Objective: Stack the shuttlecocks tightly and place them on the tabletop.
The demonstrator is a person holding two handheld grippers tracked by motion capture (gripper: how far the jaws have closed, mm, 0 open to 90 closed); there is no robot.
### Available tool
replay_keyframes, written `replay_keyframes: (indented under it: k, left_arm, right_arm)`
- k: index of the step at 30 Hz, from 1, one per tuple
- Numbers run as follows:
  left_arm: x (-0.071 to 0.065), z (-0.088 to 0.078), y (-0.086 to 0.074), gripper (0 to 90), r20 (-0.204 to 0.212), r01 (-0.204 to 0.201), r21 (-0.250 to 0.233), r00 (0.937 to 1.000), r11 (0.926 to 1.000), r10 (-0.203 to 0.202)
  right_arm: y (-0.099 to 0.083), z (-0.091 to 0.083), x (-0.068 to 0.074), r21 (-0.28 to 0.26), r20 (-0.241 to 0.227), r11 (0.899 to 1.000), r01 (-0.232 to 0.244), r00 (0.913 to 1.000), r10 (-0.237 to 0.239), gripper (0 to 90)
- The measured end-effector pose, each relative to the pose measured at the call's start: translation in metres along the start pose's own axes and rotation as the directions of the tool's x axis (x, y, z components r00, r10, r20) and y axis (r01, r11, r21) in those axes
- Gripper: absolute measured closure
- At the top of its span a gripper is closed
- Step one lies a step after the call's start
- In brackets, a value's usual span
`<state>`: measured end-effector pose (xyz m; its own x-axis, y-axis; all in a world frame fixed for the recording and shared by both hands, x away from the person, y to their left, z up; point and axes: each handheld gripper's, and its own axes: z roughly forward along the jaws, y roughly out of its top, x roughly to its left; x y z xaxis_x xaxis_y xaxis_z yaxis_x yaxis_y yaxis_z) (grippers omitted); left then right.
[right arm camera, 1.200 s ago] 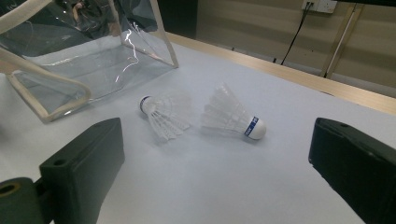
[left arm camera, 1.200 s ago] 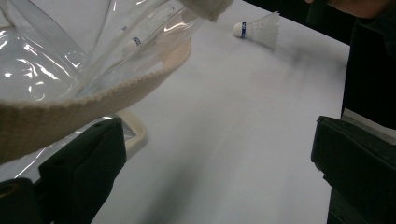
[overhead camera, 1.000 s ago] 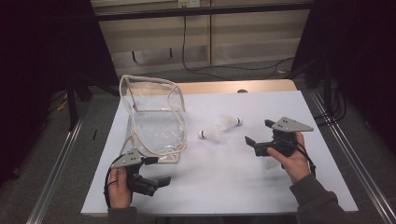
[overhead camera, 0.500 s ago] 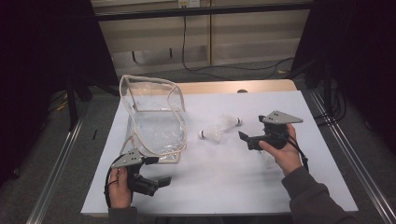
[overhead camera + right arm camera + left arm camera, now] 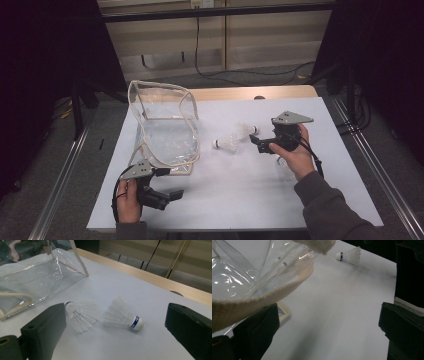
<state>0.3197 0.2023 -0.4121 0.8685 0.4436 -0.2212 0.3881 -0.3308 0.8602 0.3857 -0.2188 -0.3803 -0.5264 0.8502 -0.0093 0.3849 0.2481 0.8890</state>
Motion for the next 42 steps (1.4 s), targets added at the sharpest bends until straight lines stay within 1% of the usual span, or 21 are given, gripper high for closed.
replay_keyframes:
  k: [2, 4, 9, 13, 15, 16, 18, 21, 25, 29, 31, 34, 38, 42]
  left_arm:
    - [0.0, 0.0, 0.0, 3.4, 0.001, 0.0, 0.0, 1.0, 1.0, 0.0]
    - [0.0, 0.0, 0.0, 3.4, -0.001, 0.001, -0.001, 1.0, 1.0, -0.001]
    - [0.0, 0.001, 0.0, 3.4, 0.003, 0.001, 0.005, 1.0, 1.0, -0.001]
    - [0.0, 0.001, 0.0, 3.3, 0.003, 0.002, 0.0, 1.0, 1.0, -0.002]
    - [0.001, 0.001, 0.0, 3.3, 0.001, -0.002, 0.014, 1.0, 0.9999, 0.002]
    - [0.001, 0.001, 0.0, 3.3, -0.002, -0.003, 0.013, 1.0, 0.9999, 0.003]
    - [0.001, 0.001, 0.0, 3.4, 0.002, 0.0, 0.006, 1.0, 1.0, 0.0]
    - [0.001, 0.001, -0.001, 3.4, 0.0, 0.002, 0.007, 1.0, 1.0, -0.002]
    - [0.001, 0.001, -0.001, 3.4, 0.003, 0.001, 0.01, 1.0, 0.9999, -0.001]
    - [0.001, 0.002, -0.001, 3.4, 0.001, 0.003, 0.004, 1.0, 1.0, -0.003]
    - [0.001, 0.002, -0.001, 3.4, 0.002, -0.002, 0.012, 1.0, 0.9999, 0.002]
    - [0.001, 0.003, -0.001, 3.4, 0.001, 0.001, 0.017, 1.0, 0.9998, -0.001]
    - [0.001, 0.003, -0.001, 3.4, 0.002, 0.0, 0.013, 1.0, 0.9999, 0.0]
    - [0.001, 0.003, -0.001, 3.4, 0.001, 0.002, 0.019, 1.0, 0.9998, -0.002]
  right_arm:
    - [0.002, 0.002, 0.0, 0.002, 0.002, 1.0, -0.005, 1.0, 0.005, 3.0]
    - [0.003, 0.005, 0.0, 0.008, 0.006, 1.0, 0.0, 1.0, 0.0, 3.1]
    - [0.007, 0.01, -0.001, 0.014, 0.006, 1.0, -0.013, 0.9999, 0.013, 3.1]
    - [0.01, 0.015, -0.002, 0.024, 0.016, 1.0, -0.006, 0.9999, 0.005, 3.1]
    - [0.012, 0.017, -0.001, 0.018, 0.014, 1.0, -0.014, 0.9998, 0.014, 3.1]
    - [0.014, 0.018, 0.0, 0.021, 0.013, 1.0, -0.019, 0.9997, 0.018, 2.9]
    - [0.016, 0.02, 0.001, 0.025, 0.016, 1.0, -0.01, 0.9998, 0.009, 3.1]
    - [0.018, 0.025, 0.001, 0.027, 0.018, 1.0, -0.013, 0.9998, 0.012, 3.1]
    - [0.02, 0.029, 0.001, 0.04, 0.026, 0.999, -0.003, 0.9996, 0.002, 3.6]
    - [0.022, 0.032, -0.001, 0.049, 0.035, 0.999, -0.003, 0.9994, 0.002, 3.6]
    - [0.023, 0.033, -0.001, 0.051, 0.04, 0.999, -0.005, 0.9992, 0.003, 3.6]
    - [0.024, 0.035, 0.0, 0.056, 0.04, 0.998, 0.007, 0.9992, -0.009, 3.7]
    - [0.024, 0.04, 0.001, 0.073, 0.046, 0.997, 0.023, 0.9986, -0.027, 3.7]
    - [0.021, 0.045, 0.0, 0.091, 0.046, 0.996, 0.021, 0.9986, -0.025, 4.9]
